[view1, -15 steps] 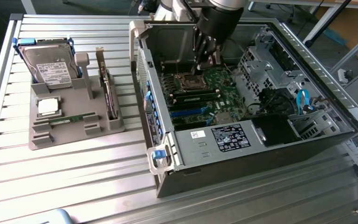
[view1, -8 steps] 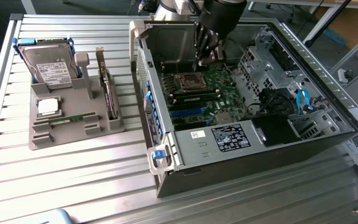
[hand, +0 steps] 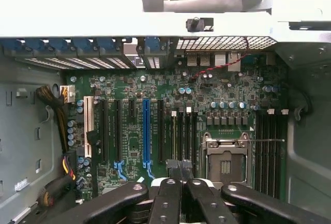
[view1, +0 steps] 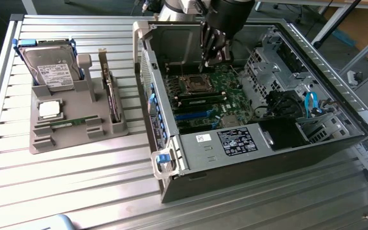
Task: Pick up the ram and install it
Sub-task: 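Press down the ram until it locks into place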
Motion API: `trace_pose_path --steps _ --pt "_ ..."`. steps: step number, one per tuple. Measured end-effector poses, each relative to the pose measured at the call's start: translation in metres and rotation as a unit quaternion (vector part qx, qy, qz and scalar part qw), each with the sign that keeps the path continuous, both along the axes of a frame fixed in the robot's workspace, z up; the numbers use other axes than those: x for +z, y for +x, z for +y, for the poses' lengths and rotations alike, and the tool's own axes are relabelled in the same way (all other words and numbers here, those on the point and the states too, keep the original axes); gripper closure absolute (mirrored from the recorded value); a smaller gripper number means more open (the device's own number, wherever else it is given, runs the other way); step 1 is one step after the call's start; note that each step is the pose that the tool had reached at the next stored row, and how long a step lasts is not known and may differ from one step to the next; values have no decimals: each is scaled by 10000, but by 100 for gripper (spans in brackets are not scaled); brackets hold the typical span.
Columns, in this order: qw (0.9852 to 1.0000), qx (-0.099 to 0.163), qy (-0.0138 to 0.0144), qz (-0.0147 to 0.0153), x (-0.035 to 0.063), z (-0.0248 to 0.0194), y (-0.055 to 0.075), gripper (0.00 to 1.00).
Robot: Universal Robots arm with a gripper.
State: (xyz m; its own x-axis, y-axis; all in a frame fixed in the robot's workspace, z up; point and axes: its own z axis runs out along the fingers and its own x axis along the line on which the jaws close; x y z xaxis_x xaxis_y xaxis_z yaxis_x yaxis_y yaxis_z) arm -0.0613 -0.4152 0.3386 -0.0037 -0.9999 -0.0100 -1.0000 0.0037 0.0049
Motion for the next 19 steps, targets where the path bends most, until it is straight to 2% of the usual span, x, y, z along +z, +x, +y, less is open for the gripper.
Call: trace_pose_path --steps 13,19 --pt "10000 0 1 -1 -1 0 344 90" --pt "10000 -1 1 -1 -1 0 428 90"
